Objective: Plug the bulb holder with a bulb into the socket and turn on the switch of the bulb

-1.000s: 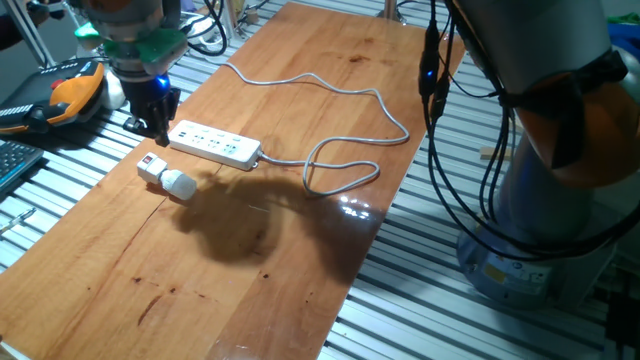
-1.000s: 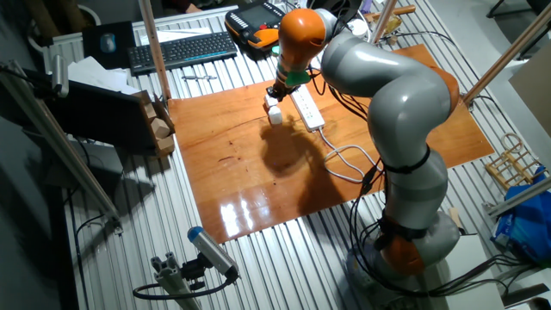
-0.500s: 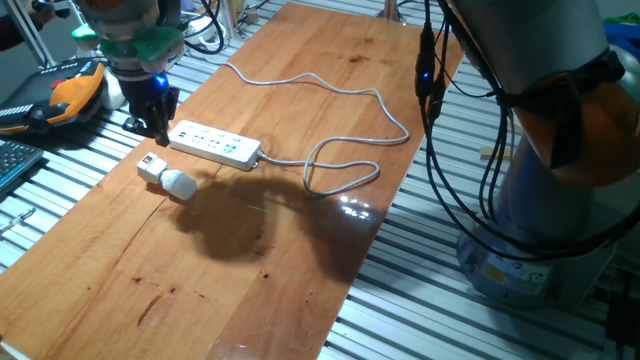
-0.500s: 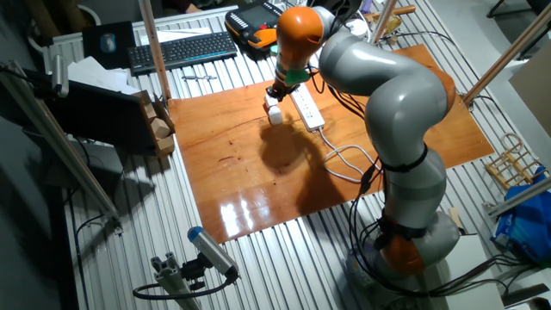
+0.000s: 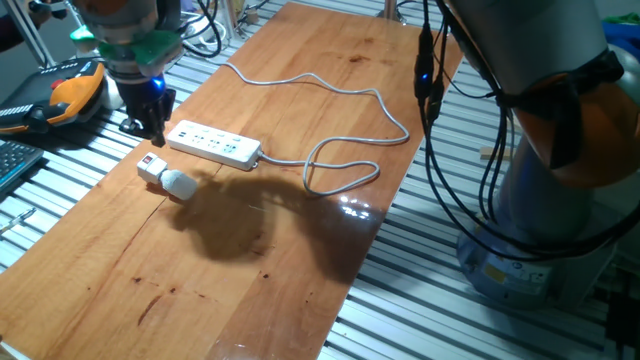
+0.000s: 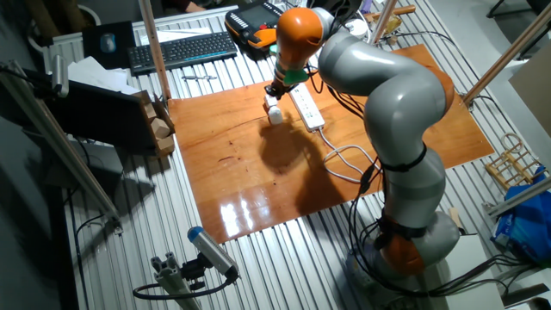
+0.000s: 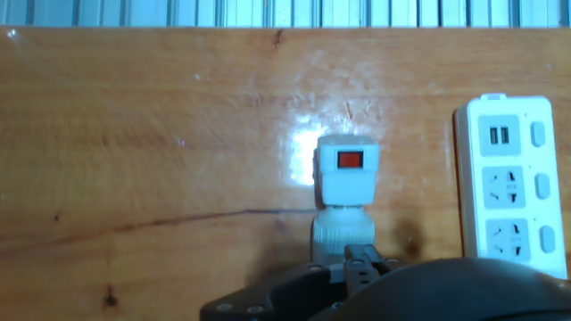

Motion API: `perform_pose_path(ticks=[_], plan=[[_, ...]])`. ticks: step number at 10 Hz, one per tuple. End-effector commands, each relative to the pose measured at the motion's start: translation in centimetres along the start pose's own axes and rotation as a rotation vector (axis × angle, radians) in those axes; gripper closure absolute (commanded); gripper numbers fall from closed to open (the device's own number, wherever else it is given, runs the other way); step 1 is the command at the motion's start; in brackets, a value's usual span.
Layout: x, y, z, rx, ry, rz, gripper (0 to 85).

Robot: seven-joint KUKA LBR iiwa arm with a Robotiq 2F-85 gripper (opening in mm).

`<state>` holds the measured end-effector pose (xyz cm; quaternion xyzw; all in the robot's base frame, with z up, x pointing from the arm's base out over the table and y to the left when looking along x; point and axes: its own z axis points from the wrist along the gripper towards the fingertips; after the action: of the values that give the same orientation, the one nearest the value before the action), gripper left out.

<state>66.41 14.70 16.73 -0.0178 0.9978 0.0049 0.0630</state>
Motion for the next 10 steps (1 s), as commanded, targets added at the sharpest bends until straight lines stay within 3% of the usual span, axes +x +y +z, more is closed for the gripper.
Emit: perform_pose_path(ticks=[1, 6, 8, 10], plan=[[-0.3, 0.0, 0.1, -0.001, 0.000, 0.004, 85.0], [-1.3, 0.6, 1.0, -0.015, -0.019, 0.027, 85.0], [-2.1, 1.1, 0.4, -0.013, -0.008, 0.039, 85.0], [-2.6, 0.5, 0.3, -0.019, 0.001, 0.040, 85.0]])
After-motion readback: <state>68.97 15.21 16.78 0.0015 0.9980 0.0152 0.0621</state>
